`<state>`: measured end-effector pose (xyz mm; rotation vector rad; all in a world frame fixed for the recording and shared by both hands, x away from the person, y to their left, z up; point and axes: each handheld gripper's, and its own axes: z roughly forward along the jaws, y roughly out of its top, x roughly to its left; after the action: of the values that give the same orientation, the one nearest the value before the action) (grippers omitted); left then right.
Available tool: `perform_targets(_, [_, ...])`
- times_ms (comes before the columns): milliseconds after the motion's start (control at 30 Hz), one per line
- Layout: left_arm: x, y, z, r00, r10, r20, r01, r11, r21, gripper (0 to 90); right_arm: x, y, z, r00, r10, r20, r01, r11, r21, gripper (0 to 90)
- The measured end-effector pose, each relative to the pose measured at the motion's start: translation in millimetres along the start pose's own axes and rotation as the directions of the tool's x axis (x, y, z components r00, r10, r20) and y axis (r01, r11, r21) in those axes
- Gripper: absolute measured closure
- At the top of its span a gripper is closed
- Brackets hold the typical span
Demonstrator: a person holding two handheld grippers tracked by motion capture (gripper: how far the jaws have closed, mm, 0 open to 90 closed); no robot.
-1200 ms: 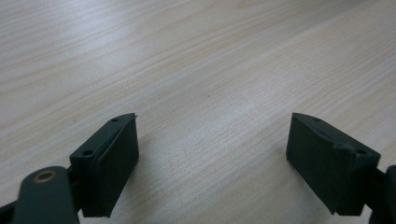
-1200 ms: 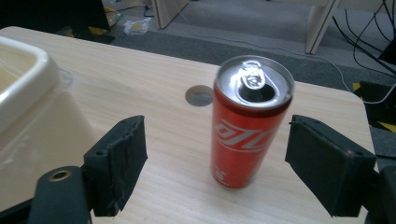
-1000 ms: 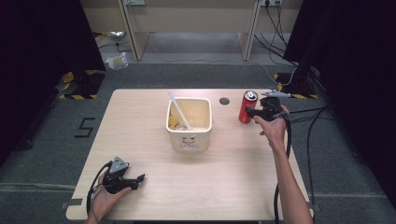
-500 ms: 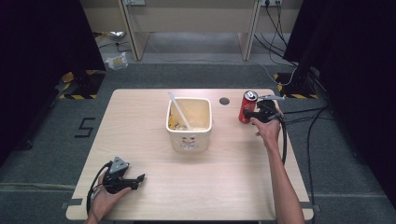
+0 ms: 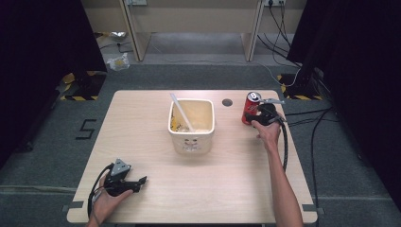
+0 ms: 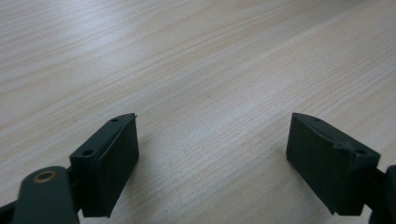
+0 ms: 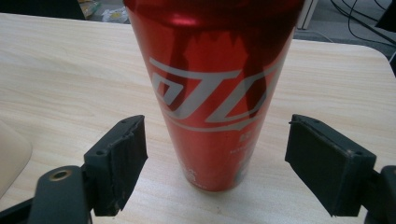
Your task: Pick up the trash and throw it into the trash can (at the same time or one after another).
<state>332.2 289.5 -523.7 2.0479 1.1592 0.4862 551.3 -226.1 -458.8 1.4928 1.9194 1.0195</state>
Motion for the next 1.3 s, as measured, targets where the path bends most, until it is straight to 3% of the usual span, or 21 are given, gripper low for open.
perform_targets(400, [0.0, 0.0, 0.0, 1.0, 0.0, 0.0, 0.0, 1.0, 0.0, 16.1, -0.8, -7.1, 18.0, 0.9999, -0.006, 0.009, 0.006, 1.0, 0.03, 21.8])
perform_targets(833, [-0.1, 0.0, 0.1, 1.0, 0.0, -0.001, 0.0, 1.0, -0.001, 16.1, 2.8, -5.0, 25.8, 0.9996, -0.027, 0.009, 0.027, 1.0, -0.009, 28.8])
perform_targets(933, [0.0, 0.0, 0.0, 1.0, 0.0, 0.0, 0.0, 1.0, -0.001, 16.1, 0.9, -5.7, 26.0, 0.9997, -0.024, 0.003, 0.024, 1.0, -0.016, 32.9])
perform_targets(1300, [0.0, 0.0, 0.0, 1.0, 0.0, 0.0, 0.0, 1.0, -0.001, 16.1, 3.9, 0.4, 14.1, 0.9987, -0.051, -0.009, 0.051, 0.998, -0.038, 33.7])
